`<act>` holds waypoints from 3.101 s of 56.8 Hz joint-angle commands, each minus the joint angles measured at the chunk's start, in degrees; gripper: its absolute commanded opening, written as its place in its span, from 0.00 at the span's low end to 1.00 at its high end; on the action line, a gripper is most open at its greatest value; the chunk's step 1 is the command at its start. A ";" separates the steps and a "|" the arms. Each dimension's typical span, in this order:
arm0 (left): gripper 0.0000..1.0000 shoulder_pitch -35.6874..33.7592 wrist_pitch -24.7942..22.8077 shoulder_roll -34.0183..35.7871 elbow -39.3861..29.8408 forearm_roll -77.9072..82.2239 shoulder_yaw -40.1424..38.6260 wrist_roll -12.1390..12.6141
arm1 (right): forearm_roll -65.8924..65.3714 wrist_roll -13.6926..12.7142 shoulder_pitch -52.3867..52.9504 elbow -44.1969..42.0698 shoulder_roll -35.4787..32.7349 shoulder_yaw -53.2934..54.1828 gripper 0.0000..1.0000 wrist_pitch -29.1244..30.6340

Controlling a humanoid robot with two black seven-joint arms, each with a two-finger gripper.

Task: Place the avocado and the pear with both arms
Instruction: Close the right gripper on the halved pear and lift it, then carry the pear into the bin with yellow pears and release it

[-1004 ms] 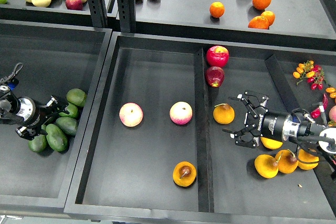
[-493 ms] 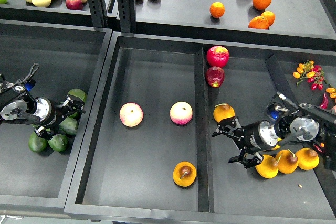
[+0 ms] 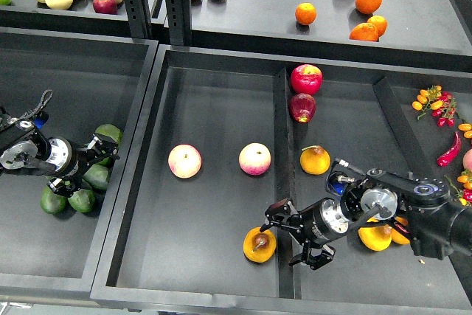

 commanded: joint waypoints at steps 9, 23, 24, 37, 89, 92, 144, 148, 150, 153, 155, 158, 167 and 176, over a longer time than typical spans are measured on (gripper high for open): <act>0.99 0.51 0.00 0.00 -0.10 -0.04 -0.06 0.00 | -0.15 0.00 -1.44 -3.95 3.74 0.74 0.99 0.00; 0.99 0.51 0.00 0.00 -0.62 -0.13 -0.06 0.00 | -0.06 0.00 -1.71 -5.88 4.71 1.00 0.99 0.00; 0.99 0.51 0.00 0.00 -0.62 -0.13 -0.06 0.00 | -0.15 0.00 -1.71 -6.05 4.71 1.01 0.99 0.00; 0.99 0.51 0.00 0.00 -0.71 -0.22 -0.06 0.00 | -0.06 0.00 -1.53 -7.81 5.32 1.27 0.92 0.00; 0.99 0.60 0.00 -0.26 -0.71 -0.22 -0.14 0.00 | 1.87 0.00 -2.23 -10.36 7.52 3.99 0.67 0.00; 0.99 0.60 0.00 -0.26 -0.71 -0.22 -0.14 0.00 | 2.22 0.00 -2.23 -10.62 7.52 4.08 0.63 0.00; 0.99 1.13 0.00 -0.70 -0.62 -0.22 -0.14 0.00 | 12.06 0.00 -1.19 -10.01 5.59 4.43 0.37 0.00; 0.99 1.13 0.00 -0.61 -0.62 -0.22 -0.14 0.00 | 13.91 0.00 1.10 -9.05 3.83 4.43 0.37 0.00; 0.99 1.13 0.00 -0.61 -0.62 -0.22 -0.14 0.00 | 15.05 0.00 2.15 -8.52 2.69 4.43 0.37 0.00; 0.99 1.13 0.00 -0.61 -0.62 -0.22 -0.14 0.00 | 16.28 0.00 3.47 -8.17 1.89 4.17 0.36 0.00; 0.99 1.13 0.00 -0.70 -0.62 -0.22 -0.14 0.00 | 17.42 0.00 4.53 -7.90 1.46 3.91 0.36 0.00; 0.99 1.13 0.00 -0.70 -0.62 -0.22 -0.14 0.00 | 18.48 0.00 5.58 -7.38 1.02 3.82 0.36 0.00; 0.99 1.04 0.00 -0.61 -0.62 -0.22 -0.14 0.00 | 20.42 0.00 9.01 -1.93 -6.80 1.97 0.36 0.00; 0.99 1.13 0.00 -0.61 -0.45 -0.22 -0.58 0.00 | 22.18 0.00 9.28 4.05 -16.64 -1.72 0.36 0.00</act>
